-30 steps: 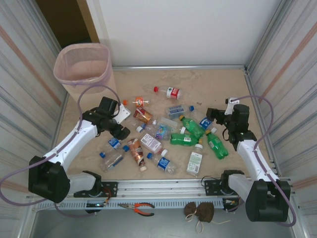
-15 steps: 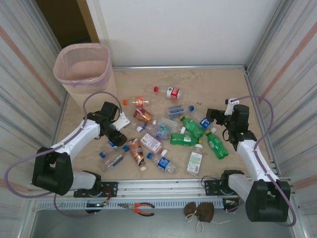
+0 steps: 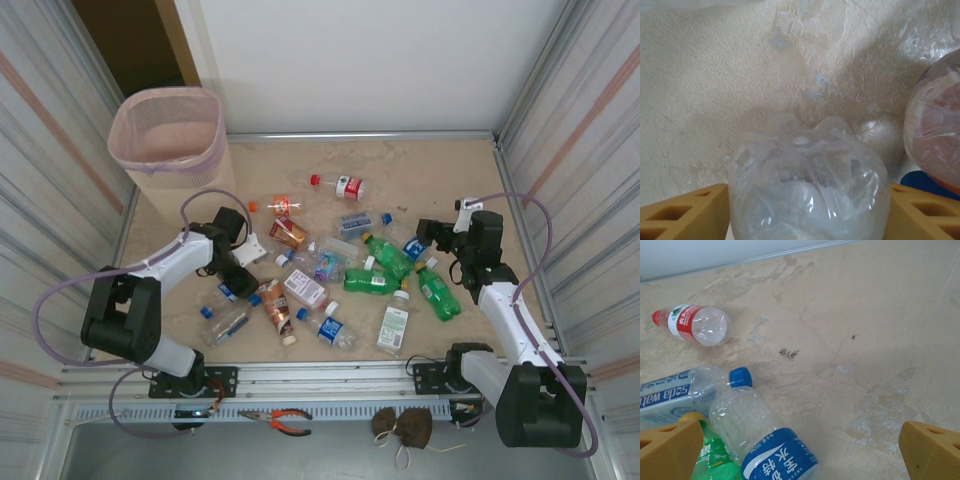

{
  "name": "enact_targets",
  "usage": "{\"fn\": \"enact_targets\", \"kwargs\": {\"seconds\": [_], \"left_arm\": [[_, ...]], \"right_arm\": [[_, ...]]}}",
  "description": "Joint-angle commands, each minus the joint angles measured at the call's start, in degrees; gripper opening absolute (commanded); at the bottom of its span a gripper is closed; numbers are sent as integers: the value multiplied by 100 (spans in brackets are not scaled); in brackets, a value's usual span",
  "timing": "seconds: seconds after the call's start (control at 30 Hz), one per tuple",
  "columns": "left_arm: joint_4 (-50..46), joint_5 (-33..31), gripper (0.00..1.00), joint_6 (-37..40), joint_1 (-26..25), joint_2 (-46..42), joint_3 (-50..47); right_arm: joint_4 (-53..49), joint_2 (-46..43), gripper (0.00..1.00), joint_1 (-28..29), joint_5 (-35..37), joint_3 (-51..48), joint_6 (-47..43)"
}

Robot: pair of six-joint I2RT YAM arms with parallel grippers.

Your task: Put the plastic bottles in the bin

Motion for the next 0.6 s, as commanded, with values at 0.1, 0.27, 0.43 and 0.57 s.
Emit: {"fn": "enact_targets", "kwargs": {"seconds": [0.1,0.27,0.43,0.57], "left_arm": [[-152,105,59,91,89,30,171],[-190,77,56,59,87,-127,208],[-255,179,55,17,113,-639,292],[-274,315,54,-86,132,-1278,483]], "right_arm": [[-120,-118,99,7,-3,169,98],[-124,-210,99,14,32,152,105],[-149,-344,99,50,65,182,111],[-301,-481,99,70,63,293,103]]}}
